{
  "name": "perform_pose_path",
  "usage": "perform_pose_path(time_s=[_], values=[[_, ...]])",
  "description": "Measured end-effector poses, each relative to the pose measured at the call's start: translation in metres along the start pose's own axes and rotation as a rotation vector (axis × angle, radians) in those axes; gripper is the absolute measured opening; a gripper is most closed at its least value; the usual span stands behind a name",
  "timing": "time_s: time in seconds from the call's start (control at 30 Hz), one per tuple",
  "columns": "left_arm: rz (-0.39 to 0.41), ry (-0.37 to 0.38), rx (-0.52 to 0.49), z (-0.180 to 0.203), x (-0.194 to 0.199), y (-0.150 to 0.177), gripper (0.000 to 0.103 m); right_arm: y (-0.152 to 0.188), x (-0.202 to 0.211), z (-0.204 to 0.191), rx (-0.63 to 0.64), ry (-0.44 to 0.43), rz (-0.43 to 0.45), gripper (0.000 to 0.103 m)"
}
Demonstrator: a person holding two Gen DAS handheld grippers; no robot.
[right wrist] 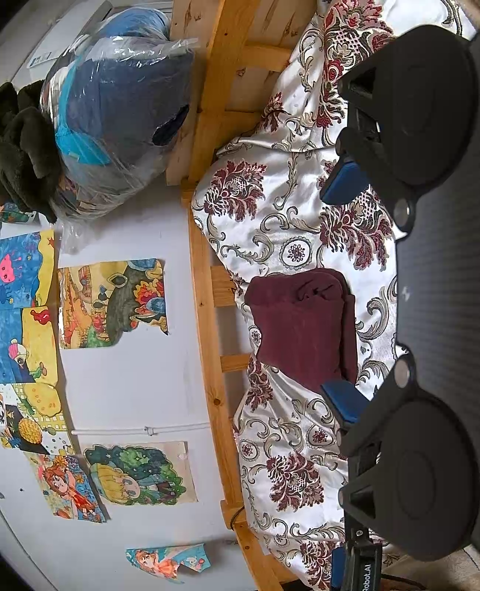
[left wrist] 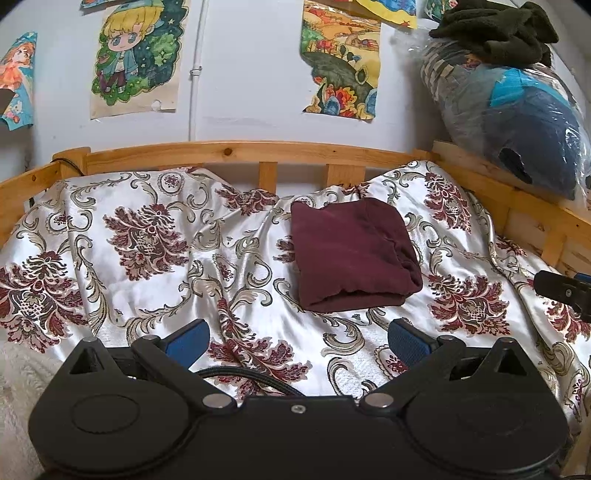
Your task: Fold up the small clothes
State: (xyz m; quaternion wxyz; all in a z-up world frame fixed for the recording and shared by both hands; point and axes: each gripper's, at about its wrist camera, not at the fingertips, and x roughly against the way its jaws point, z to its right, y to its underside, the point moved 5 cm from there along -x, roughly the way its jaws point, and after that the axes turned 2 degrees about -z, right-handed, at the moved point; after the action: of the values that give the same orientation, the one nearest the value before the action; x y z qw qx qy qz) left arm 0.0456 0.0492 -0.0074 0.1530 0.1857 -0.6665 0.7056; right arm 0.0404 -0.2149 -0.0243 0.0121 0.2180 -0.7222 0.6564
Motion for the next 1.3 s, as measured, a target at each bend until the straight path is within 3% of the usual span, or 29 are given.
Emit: perform_pose_path(time_s=[0.3,1.3], values=[[0.009,-0.035,-0.019,-0.0001,0.0024,-0.0006,0.102,0.0003,-0.0002,0.0009,0.004,0.001,0.0,0.103],[0.012,-0.033,-0.022,0.0005,0.0026,-0.0007,0.102,0.0024,-0.0012,0.0007,0.015,0.001,-0.003,0.103]])
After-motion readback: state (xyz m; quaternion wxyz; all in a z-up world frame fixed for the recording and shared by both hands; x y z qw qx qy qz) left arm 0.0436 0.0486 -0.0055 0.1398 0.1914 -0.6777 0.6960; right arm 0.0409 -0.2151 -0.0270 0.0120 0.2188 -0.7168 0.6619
